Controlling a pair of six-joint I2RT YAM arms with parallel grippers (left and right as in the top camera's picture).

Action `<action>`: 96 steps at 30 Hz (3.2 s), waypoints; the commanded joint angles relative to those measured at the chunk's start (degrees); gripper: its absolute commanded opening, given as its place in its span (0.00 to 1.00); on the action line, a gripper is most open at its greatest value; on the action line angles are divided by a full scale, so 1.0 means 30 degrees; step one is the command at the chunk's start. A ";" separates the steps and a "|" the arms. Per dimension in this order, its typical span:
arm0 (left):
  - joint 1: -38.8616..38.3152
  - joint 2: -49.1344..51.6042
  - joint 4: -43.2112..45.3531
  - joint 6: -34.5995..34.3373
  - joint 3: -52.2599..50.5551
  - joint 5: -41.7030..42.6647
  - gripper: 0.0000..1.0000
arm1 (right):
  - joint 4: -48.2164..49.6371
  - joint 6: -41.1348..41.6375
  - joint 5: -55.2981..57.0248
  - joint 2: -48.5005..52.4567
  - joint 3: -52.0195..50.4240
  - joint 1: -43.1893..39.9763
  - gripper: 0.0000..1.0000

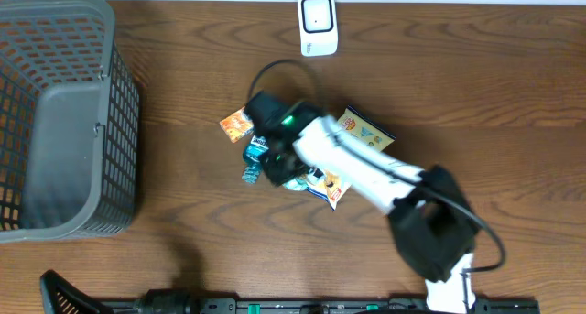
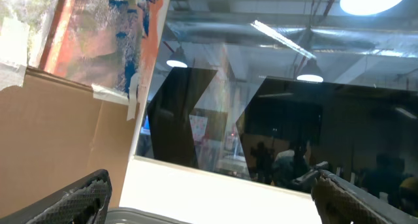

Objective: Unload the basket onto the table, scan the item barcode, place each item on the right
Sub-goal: 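Lift the wipes pack and carry it toward the white scanner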

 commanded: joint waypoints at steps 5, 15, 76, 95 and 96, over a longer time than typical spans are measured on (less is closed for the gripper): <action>0.0087 0.0299 0.1807 -0.0656 -0.1661 0.0189 0.98 | -0.1239 -0.1217 -1.3376 -0.2659 0.0459 -0.3810 0.02; 0.0087 0.0299 0.4073 -0.3869 -0.5348 0.0189 0.98 | -0.2127 0.0022 -2.1434 -0.2747 -0.0175 -0.6819 0.01; 0.0080 0.0328 0.0525 -0.0947 -1.5956 0.7410 0.98 | 0.1319 0.2506 -0.1384 -0.2754 -0.0328 -0.9071 0.01; 0.0080 0.0328 0.0401 -0.0947 -1.5956 0.7410 0.98 | 1.4761 -0.2368 0.6054 -0.0619 -0.0328 -0.6353 0.01; 0.0080 0.0328 0.0401 -0.0947 -1.5956 0.7410 0.98 | 1.5569 -0.2382 0.6280 -0.0204 -0.0328 -0.6353 0.01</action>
